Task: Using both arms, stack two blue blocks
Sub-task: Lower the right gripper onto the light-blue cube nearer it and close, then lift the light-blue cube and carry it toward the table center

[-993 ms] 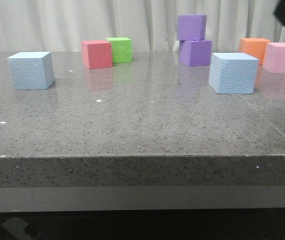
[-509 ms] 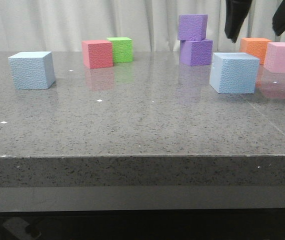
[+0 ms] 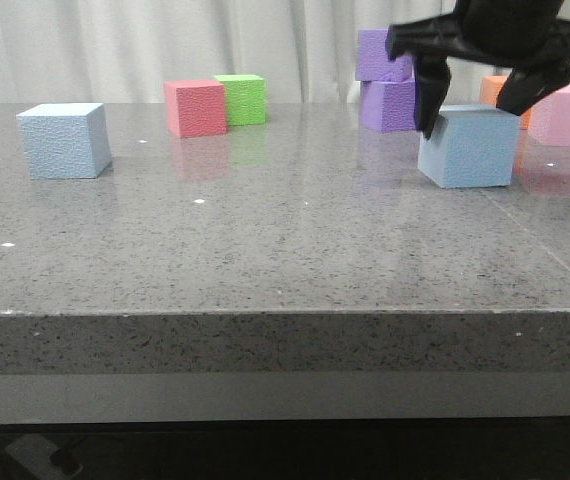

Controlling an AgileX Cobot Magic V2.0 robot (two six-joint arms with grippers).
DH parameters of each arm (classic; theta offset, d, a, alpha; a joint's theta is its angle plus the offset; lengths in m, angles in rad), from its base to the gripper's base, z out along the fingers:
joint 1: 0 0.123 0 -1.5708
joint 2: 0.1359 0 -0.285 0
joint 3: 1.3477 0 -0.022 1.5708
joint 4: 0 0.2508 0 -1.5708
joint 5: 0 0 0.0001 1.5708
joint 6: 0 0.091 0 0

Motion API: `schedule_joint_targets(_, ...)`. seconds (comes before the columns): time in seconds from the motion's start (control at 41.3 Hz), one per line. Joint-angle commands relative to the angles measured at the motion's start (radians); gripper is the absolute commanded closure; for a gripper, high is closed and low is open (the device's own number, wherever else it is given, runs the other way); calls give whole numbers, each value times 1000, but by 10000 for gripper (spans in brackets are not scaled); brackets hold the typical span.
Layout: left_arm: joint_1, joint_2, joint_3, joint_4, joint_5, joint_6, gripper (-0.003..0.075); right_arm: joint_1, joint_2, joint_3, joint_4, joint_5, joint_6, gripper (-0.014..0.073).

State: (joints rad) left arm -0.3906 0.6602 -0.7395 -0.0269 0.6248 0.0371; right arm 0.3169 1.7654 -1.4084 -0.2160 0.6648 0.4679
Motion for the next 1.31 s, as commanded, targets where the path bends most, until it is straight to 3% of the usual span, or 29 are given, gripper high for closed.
schedule_joint_targets(0.0, -7, 4, -26, -2, -70, 3, 335, -8, -21, -35, -17, -64, 2, 32)
schedule_joint_targets(0.121, -7, 4, -26, -2, -70, 3, 335, -8, -1, -35, -34, -70, 2, 53)
schedule_joint_targets(0.266, -7, 4, -26, -2, -66, 3, 335, -8, 9, -35, -34, -70, 2, 223)
schedule_joint_targets(0.339, -7, 4, -26, -2, -64, 3, 335, -8, 9, -35, -34, -75, 2, 265)
schedule_joint_targets(0.703, -7, 4, -26, -2, -64, 3, 335, 10, -35, -37, -33, -74, 2, 261)
schedule_joint_targets(0.993, -7, 4, -26, -2, -62, 3, 335, 102, -115, -42, -34, -94, 2, 261)
schedule_joint_targets(1.284, -7, 4, -26, -2, -62, 3, 335, 210, -55, -89, -37, -118, 60, 261)
